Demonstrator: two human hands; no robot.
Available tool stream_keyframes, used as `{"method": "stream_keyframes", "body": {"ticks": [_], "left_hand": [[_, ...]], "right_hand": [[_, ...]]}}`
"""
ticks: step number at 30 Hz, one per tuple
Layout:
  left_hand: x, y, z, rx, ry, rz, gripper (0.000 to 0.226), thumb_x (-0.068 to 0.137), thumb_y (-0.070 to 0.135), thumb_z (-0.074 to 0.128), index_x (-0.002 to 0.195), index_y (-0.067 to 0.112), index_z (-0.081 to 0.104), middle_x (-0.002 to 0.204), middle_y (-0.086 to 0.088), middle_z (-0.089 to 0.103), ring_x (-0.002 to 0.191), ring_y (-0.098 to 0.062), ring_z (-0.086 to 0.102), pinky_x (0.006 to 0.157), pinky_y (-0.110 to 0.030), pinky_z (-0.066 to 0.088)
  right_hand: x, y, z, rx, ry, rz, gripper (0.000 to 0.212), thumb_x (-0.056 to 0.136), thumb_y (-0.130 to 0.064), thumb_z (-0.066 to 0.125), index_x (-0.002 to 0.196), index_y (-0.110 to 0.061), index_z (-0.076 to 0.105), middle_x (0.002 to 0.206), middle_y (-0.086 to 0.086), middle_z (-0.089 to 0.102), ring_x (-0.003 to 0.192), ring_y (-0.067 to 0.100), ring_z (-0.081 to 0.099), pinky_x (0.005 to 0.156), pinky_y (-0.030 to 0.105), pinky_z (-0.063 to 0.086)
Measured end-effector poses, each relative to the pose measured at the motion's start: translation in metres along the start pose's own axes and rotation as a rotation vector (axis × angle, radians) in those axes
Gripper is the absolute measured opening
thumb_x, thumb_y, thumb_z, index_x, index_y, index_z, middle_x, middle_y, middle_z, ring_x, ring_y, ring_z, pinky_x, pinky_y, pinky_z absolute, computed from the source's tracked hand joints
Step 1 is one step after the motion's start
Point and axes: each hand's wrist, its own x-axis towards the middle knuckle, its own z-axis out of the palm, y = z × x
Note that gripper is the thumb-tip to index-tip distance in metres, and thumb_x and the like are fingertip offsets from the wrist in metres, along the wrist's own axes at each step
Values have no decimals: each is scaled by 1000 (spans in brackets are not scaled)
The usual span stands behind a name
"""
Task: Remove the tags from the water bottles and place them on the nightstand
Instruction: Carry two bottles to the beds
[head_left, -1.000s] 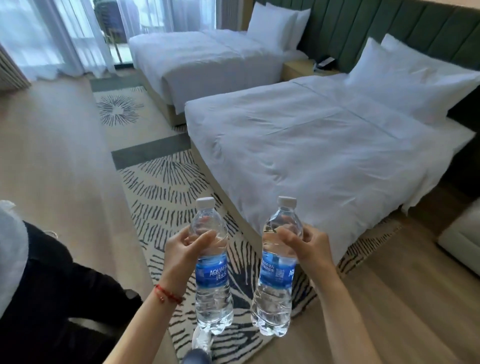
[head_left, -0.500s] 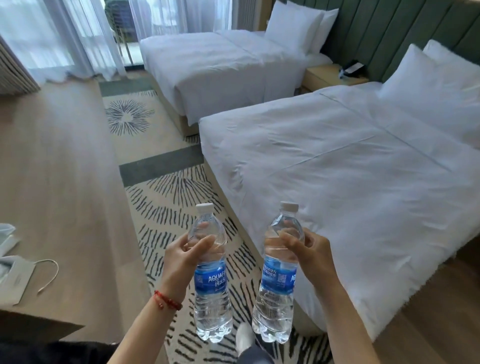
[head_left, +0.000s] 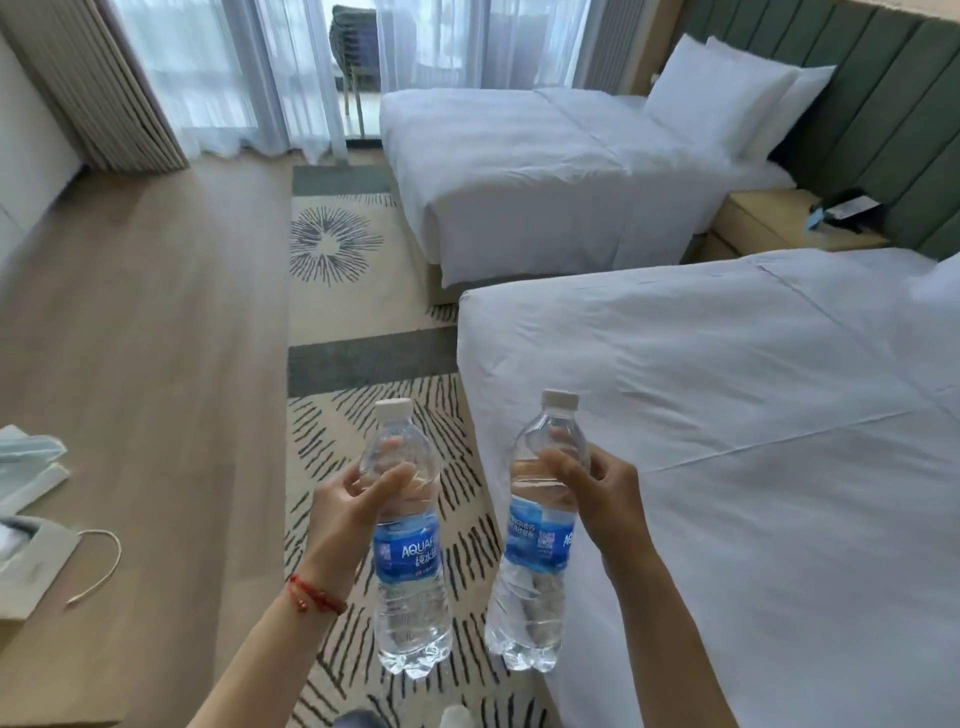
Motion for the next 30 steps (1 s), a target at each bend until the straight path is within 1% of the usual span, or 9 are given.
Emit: {"method": "stream_keyframes", "body": {"ticks": [3, 6, 8, 11, 17, 20, 24, 28, 30], "left_hand": [[45, 4, -5, -11, 36, -1, 93, 26, 72, 76, 93, 8, 64, 72, -3, 73, 63, -12, 69, 52, -18, 53], [94, 6, -14, -7, 50, -8, 97, 26, 72, 75, 95, 5, 64, 82, -10, 71, 66, -15, 69, 54, -19, 54], [129, 8, -22, -9, 52, -22, 93, 28, 66, 78, 96, 5, 64, 84, -12, 71, 66, -15, 70, 55, -19, 54], [189, 11, -39, -4, 78, -38, 90, 25, 68, 77, 91, 8, 65, 75, -5, 72, 65, -15, 69, 54, -19, 53], [323, 37, -83, -31, 86, -39, 73, 41, 49, 85, 98, 8, 65, 74, -3, 73, 67, -16, 70, 54, -19, 54], [383, 59, -103, -43, 93, -16, 81, 28, 64, 80, 91, 16, 67, 73, 0, 74, 65, -15, 70, 54, -19, 53], [451, 75, -118, -54, 90, -25, 57, 38, 50, 78, 83, 17, 67, 69, 0, 73, 63, -16, 69, 52, -20, 53], [512, 81, -120, -40, 93, -14, 68, 34, 55, 79, 88, 15, 68, 71, -3, 73, 64, -18, 70, 54, -22, 55], [543, 83, -116, -52, 106, -23, 60, 41, 50, 75, 88, 13, 68, 71, -3, 73, 64, -17, 69, 54, -22, 54]], "right_hand": [[51, -2, 18, 6, -39, 17, 13, 71, -27, 71, 75, -16, 65, 62, -4, 70, 58, 7, 67, 51, 15, 51], [101, -1, 41, -4, -74, 27, 30, 60, -42, 69, 76, -18, 66, 65, -3, 70, 60, 9, 68, 52, 16, 52], [136, 1, 59, -11, -83, 32, 31, 61, -42, 70, 76, -16, 66, 65, -3, 69, 60, 9, 67, 52, 16, 51], [193, 3, 93, -17, -87, 34, 22, 67, -36, 71, 76, -16, 65, 65, -3, 70, 60, 11, 68, 53, 17, 53], [308, -16, 174, 5, -85, 18, 44, 52, -52, 69, 76, -15, 64, 67, -2, 68, 60, 8, 67, 54, 17, 53], [360, -28, 209, 11, -98, -4, 35, 60, -46, 78, 75, -18, 65, 63, -3, 69, 60, 8, 66, 54, 17, 53], [416, -36, 236, 18, -106, -5, 23, 66, -40, 72, 74, -19, 65, 63, -7, 70, 60, 9, 66, 53, 15, 52], [478, -41, 252, 24, -90, 9, 28, 64, -41, 74, 77, -18, 65, 63, -8, 70, 60, 9, 67, 53, 14, 51], [512, -42, 256, 37, -96, 7, 28, 65, -40, 76, 76, -18, 65, 63, -9, 70, 59, 6, 67, 51, 12, 49]]}}
